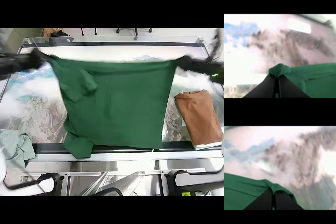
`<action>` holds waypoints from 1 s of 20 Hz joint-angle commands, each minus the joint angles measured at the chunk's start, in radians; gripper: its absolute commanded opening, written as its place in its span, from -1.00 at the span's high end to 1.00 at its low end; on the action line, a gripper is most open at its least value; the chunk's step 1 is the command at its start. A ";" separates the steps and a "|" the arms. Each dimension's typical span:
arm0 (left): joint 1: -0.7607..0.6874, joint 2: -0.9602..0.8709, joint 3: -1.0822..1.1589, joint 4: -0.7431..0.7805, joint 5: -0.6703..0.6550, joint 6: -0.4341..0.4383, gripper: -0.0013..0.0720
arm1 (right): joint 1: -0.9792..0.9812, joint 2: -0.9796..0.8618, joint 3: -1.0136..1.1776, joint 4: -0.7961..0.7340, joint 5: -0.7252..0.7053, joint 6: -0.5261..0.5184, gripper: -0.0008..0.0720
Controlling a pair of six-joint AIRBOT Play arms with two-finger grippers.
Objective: Fold the shirts.
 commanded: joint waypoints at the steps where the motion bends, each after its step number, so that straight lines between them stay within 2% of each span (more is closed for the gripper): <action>1: -0.095 -0.338 0.099 0.075 0.110 -0.027 0.93 | 0.059 -0.230 -0.048 -0.031 -0.170 -0.021 0.94; 3: -0.095 -0.474 0.216 0.074 0.095 -0.030 0.93 | 0.077 -0.312 -0.047 0.022 -0.251 -0.065 0.94; 6: -0.077 -0.562 0.343 0.065 0.101 -0.036 0.93 | 0.072 -0.368 0.004 0.030 -0.299 -0.077 0.94; 12: -0.026 -0.584 0.466 0.065 -0.053 -0.035 0.92 | 0.039 -0.362 0.066 0.021 -0.173 -0.078 0.93; 13: -0.020 -0.583 0.467 0.055 -0.095 -0.035 0.62 | 0.036 -0.360 0.066 0.018 -0.147 -0.078 0.89; 14: -0.006 -0.578 0.467 0.054 -0.151 -0.035 -0.65 | 0.028 -0.358 0.066 0.018 -0.110 -0.077 0.47; 15: 0.011 -0.569 0.467 0.049 -0.216 -0.045 -0.86 | 0.015 -0.350 0.066 0.016 -0.060 -0.077 0.26; 18: 0.094 -0.534 0.466 0.061 -0.461 -0.033 -0.87 | -0.048 -0.304 0.066 0.013 0.150 -0.034 0.26; 20: 0.148 -0.533 0.449 0.114 -0.674 -0.006 -0.87 | -0.093 -0.263 0.045 0.006 0.263 0.001 0.27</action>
